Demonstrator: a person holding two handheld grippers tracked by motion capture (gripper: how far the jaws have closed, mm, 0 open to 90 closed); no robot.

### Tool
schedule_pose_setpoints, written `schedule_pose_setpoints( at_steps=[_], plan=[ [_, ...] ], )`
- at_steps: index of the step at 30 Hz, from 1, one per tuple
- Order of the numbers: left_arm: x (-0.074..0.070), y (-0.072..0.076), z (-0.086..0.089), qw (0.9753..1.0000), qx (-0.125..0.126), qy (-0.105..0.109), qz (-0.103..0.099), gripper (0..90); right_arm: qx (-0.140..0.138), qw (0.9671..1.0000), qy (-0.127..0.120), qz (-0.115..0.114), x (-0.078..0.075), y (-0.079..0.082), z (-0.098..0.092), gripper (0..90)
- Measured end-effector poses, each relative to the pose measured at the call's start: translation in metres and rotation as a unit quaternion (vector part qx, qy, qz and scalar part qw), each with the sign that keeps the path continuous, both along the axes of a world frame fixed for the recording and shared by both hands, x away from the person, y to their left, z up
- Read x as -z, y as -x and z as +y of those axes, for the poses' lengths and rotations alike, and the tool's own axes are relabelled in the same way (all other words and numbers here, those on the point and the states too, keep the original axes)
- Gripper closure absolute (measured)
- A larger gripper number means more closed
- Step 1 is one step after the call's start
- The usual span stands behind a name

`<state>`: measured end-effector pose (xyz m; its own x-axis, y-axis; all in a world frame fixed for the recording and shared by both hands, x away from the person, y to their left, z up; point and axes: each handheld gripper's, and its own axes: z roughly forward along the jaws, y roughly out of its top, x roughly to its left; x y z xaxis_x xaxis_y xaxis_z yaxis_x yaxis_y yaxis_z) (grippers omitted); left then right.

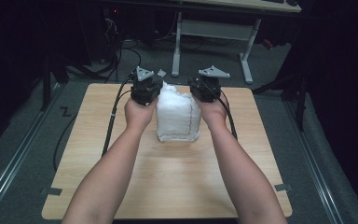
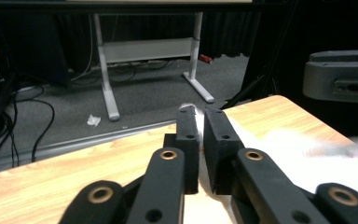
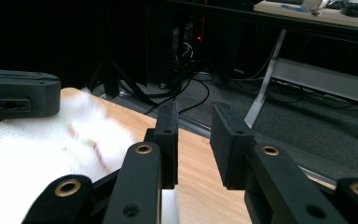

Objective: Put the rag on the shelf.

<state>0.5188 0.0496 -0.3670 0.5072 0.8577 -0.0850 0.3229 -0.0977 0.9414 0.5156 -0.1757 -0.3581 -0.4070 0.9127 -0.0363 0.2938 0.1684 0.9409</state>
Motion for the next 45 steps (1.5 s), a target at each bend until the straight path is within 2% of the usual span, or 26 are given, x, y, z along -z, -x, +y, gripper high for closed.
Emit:
schedule_pose_setpoints(
  at_steps=[11, 14, 16, 19, 24, 28, 31, 36, 40, 45],
  plan=[
    [-0.003, 0.006, 0.003, 0.9998, 0.006, 0.02, -0.005, 67.0, -0.006, 0.9999, 0.005, -0.009, -0.004, 0.007, 0.001, 72.9],
    [-0.003, 0.015, 0.008, 0.9992, 0.018, 0.031, -0.017, 64.6, -0.011, 0.9999, 0.005, -0.01, -0.003, 0.011, 0.0, 72.0],
    [-0.003, 0.021, 0.009, 0.9991, 0.025, 0.025, -0.022, 62.2, -0.014, 0.9998, 0.005, -0.014, -0.003, 0.016, -0.001, 70.3],
    [0.001, 0.033, 0.014, 0.9985, 0.031, 0.031, -0.031, 60.2, -0.021, 0.9994, 0.003, -0.026, -0.003, 0.029, -0.004, 66.7],
    [0.014, 0.056, 0.02, 0.9974, 0.047, 0.043, -0.034, 55.3, -0.032, 0.9986, -0.006, -0.041, 0.001, 0.058, -0.014, 63.0],
    [0.032, 0.072, 0.02, 0.9973, 0.057, 0.032, -0.034, 51.9, -0.037, 0.998, -0.005, -0.051, 0.01, 0.081, -0.021, 60.3],
    [0.045, 0.08, 0.022, 0.9975, 0.057, 0.03, -0.03, 51.0, -0.037, 0.9982, -0.002, -0.047, 0.019, 0.093, -0.026, 57.9],
    [0.062, 0.092, 0.027, 0.9974, 0.058, 0.039, -0.019, 50.2, -0.036, 0.9985, 0.006, -0.04, 0.036, 0.107, -0.033, 55.6],
    [0.077, 0.105, 0.032, 0.9976, 0.064, 0.022, -0.012, 49.2, -0.037, 0.9987, 0.016, -0.032, 0.051, 0.117, -0.035, 54.7],
    [0.097, 0.121, 0.038, 0.9973, 0.072, 0.013, 0.006, 48.2, -0.04, 0.9987, 0.028, -0.016, 0.075, 0.131, -0.037, 53.4]
  ],
)
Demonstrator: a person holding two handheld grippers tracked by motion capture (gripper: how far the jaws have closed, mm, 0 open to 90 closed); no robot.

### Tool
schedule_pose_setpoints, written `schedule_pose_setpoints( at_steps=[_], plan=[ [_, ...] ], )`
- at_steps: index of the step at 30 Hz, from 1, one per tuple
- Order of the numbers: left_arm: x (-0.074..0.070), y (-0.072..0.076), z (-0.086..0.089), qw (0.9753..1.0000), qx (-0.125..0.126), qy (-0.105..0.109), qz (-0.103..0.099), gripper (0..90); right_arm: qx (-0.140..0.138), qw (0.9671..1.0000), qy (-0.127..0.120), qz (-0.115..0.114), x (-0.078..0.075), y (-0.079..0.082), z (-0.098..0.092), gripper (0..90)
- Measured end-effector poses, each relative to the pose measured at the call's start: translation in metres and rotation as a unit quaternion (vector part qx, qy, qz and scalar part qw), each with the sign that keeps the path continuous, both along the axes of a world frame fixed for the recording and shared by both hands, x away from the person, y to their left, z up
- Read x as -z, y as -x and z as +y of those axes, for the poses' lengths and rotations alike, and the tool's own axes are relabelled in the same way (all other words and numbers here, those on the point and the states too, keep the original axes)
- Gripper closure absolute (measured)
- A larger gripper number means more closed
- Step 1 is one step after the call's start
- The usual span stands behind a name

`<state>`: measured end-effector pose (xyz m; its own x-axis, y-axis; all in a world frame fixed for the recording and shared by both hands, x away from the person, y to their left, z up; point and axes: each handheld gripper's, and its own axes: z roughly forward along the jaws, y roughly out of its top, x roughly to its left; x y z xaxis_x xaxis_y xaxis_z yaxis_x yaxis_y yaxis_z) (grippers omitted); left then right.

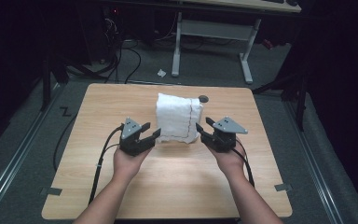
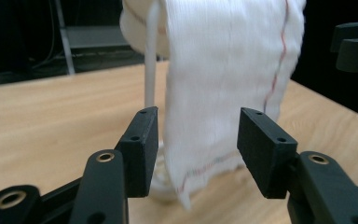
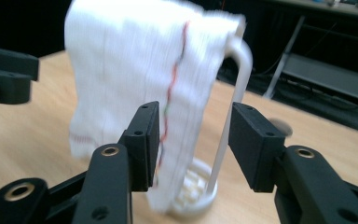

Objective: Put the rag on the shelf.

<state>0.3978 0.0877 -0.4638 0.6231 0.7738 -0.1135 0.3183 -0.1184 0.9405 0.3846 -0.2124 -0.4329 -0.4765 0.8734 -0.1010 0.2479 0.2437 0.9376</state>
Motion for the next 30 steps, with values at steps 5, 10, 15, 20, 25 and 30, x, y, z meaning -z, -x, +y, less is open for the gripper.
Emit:
schedule_pose_setpoints(
  at_steps=[5, 10, 15, 20, 25, 30],
  plan=[
    [0.021, 0.018, 0.009, 0.9994, 0.011, -0.016, 0.027, 47.1, 0.001, 0.9998, 0.007, 0.021, 0.022, 0.012, -0.006, 52.4],
    [0.042, 0.038, 0.025, 0.9971, 0.019, -0.045, 0.059, 45.3, 0.007, 0.9986, 0.017, 0.05, 0.046, 0.026, -0.016, 50.3],
    [0.056, 0.057, 0.051, 0.9933, 0.019, -0.076, 0.085, 42.8, 0.012, 0.9968, 0.033, 0.072, 0.07, 0.041, -0.029, 46.5],
    [0.064, 0.074, 0.077, 0.9912, 0.008, -0.089, 0.097, 41.6, 0.018, 0.9944, 0.045, 0.095, 0.09, 0.059, -0.047, 44.8],
    [0.067, 0.072, 0.09, 0.9907, -0.01, -0.073, 0.114, 41.8, 0.035, 0.9922, 0.04, 0.113, 0.097, 0.071, -0.062, 44.4],
    [0.068, 0.071, 0.087, 0.9911, -0.006, -0.071, 0.112, 41.7, 0.04, 0.9916, 0.035, 0.118, 0.099, 0.068, -0.063, 44.3]
  ],
)
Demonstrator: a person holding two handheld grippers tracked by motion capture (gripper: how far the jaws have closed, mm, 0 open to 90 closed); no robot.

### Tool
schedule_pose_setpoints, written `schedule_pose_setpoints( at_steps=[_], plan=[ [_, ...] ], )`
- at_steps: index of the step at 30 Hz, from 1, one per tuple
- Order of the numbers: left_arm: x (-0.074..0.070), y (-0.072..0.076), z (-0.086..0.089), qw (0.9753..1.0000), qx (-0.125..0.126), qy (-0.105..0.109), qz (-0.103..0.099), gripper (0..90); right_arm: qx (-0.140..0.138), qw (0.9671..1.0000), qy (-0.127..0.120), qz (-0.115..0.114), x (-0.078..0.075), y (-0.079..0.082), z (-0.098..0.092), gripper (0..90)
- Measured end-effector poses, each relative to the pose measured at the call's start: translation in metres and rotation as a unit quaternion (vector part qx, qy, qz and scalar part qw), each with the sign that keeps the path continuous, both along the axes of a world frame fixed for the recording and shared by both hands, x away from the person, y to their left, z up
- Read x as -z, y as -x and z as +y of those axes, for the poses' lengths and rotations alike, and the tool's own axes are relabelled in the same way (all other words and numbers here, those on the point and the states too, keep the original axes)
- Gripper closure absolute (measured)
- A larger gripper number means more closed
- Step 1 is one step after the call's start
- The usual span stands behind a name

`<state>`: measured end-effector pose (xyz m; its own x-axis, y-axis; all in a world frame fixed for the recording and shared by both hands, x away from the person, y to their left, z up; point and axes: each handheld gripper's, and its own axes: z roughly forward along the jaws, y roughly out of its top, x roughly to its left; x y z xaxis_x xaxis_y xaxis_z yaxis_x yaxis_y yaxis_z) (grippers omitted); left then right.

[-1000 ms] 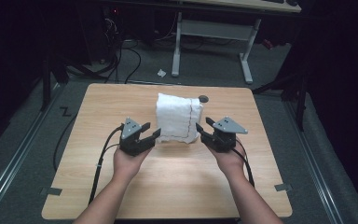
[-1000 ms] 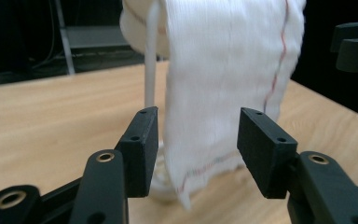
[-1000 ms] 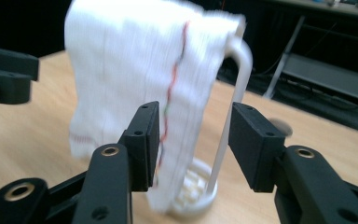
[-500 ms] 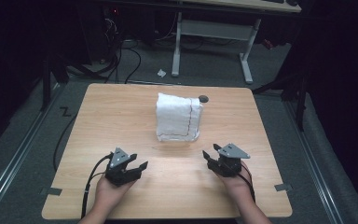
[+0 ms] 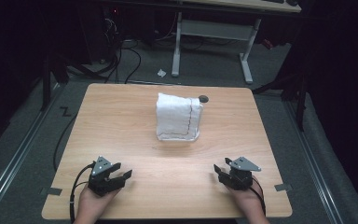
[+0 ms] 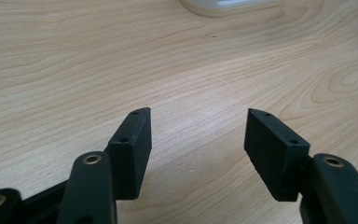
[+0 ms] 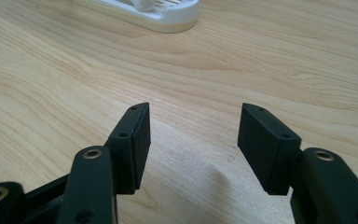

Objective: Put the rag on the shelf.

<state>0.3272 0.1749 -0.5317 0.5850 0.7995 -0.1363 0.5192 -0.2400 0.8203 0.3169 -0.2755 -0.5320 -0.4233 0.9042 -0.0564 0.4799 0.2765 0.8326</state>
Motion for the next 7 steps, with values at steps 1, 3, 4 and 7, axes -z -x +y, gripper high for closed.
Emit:
schedule_pose_setpoints(
  at_steps=[1, 3, 4, 7],
  plan=[
    [-0.0002, 0.0005, -0.0004, 1.0, 0.002, -0.002, -0.001, 41.7, -0.001, 1.0, -0.001, 0.0, 0.0005, -0.0007, 0.0001, 44.3],
    [-0.0001, 0.0008, -0.0004, 1.0, 0.003, -0.002, -0.002, 41.6, -0.002, 1.0, 0.001, 0.003, 0.002, -0.0017, 0.0004, 44.3],
    [0.0, 0.0007, -0.0004, 1.0, 0.003, -0.002, -0.002, 41.5, -0.003, 1.0, 0.001, 0.004, 0.0027, -0.0022, 0.0005, 44.3],
    [-0.0007, -0.0006, -0.0008, 1.0, 0.002, -0.003, 0.004, 41.2, -0.004, 1.0, 0.0, 0.005, 0.003, -0.0028, 0.001, 43.8]
  ],
)
